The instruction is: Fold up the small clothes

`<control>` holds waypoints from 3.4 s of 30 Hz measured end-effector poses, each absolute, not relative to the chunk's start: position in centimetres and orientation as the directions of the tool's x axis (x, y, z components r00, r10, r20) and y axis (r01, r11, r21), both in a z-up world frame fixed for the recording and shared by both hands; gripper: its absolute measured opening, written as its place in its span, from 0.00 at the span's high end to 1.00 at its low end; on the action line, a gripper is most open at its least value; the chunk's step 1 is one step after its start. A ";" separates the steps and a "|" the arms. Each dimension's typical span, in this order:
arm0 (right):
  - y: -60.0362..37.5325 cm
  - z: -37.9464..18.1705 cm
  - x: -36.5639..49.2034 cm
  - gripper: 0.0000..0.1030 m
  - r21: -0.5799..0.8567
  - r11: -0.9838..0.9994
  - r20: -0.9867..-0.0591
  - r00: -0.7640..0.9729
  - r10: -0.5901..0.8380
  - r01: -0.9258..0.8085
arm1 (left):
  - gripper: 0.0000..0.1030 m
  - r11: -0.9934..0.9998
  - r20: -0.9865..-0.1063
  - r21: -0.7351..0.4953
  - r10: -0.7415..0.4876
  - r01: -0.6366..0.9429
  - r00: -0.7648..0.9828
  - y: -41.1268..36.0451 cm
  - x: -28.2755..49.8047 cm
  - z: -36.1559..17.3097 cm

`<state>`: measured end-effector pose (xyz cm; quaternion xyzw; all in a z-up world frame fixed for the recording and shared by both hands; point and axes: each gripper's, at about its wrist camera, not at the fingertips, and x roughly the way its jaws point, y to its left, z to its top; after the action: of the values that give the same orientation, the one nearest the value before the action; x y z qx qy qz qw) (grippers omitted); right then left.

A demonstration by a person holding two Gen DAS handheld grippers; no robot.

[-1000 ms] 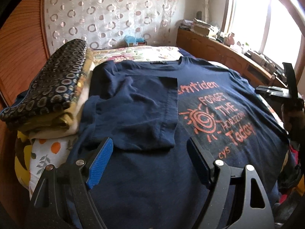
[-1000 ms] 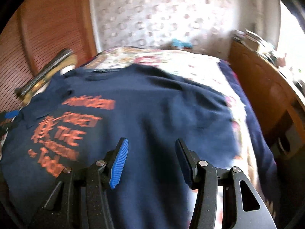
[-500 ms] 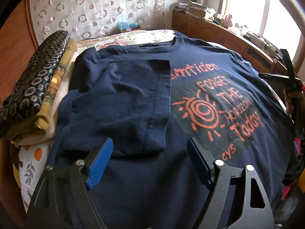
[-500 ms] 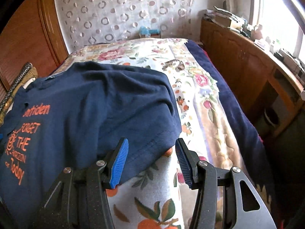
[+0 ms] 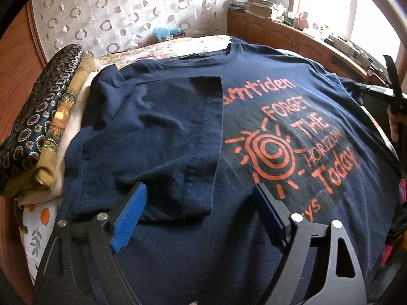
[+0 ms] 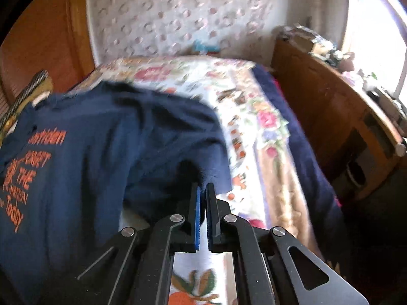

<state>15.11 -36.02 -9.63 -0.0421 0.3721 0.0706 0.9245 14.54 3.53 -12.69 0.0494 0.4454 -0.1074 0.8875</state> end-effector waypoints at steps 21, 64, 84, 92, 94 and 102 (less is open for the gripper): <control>-25.0 -7.0 7.8 0.97 -0.004 0.887 -0.607 0.706 0.364 -0.461 | 0.12 0.970 -0.803 -0.003 -0.148 0.244 0.577 3.2 14.6 -12.8; -29.2 -7.7 14.9 0.97 0.103 0.929 -0.670 0.665 0.329 -0.356 | 0.12 0.957 -0.610 -0.031 -0.246 0.288 0.753 -0.4 7.0 -6.4; -21.2 -5.6 18.6 0.49 0.056 0.882 -0.623 0.674 0.397 -0.468 | 0.12 0.966 -0.609 -0.057 -0.233 0.251 0.758 2.0 7.0 -6.5; -23.2 -8.3 17.2 0.48 -0.029 0.899 -0.681 0.667 0.303 -0.438 | 0.12 0.972 -0.610 -0.050 -0.212 0.230 0.764 3.2 7.8 -6.4; -23.4 -9.4 17.3 0.48 -0.028 0.900 -0.698 0.653 0.293 -0.434 | 0.12 0.972 -0.607 -0.050 -0.210 0.228 0.766 3.6 8.3 -6.3; -22.8 -11.8 18.5 0.48 -0.024 0.905 -0.738 0.618 0.270 -0.425 | 0.21 0.970 -0.642 -0.046 -0.212 0.239 0.737 6.0 12.2 -5.2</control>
<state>18.45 -22.84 -11.82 -0.0987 0.3913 0.1943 0.8941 12.17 5.97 -5.23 0.0198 0.3418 -0.1210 0.9317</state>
